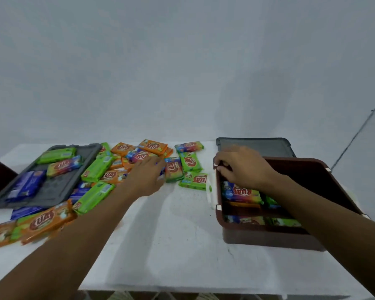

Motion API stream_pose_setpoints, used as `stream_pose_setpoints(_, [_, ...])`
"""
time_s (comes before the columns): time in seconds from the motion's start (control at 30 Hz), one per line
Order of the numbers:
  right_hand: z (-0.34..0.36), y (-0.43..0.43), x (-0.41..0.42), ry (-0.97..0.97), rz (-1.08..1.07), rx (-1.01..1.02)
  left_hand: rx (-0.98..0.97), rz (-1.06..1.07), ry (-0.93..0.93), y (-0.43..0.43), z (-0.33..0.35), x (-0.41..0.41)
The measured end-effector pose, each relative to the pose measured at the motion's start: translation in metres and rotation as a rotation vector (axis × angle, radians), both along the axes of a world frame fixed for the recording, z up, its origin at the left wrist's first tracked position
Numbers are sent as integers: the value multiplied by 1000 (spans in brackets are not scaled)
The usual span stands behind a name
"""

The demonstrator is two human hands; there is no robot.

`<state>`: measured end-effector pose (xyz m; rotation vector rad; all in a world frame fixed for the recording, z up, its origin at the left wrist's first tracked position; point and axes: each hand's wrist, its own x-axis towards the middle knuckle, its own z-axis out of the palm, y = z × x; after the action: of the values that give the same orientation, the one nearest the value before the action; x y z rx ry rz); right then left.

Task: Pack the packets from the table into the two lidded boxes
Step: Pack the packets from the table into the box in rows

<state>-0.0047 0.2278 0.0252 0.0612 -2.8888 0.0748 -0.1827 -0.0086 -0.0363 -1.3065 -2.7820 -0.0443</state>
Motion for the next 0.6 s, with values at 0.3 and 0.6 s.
stream_pose_setpoints(0.3, [-19, -77, -90, -433, -13, 436, -125, 139, -86, -37, -27, -42])
stream_pose_setpoints(0.6, [-56, -91, -128, -732, -312, 449, 31, 37, -200, -46, -26, -63])
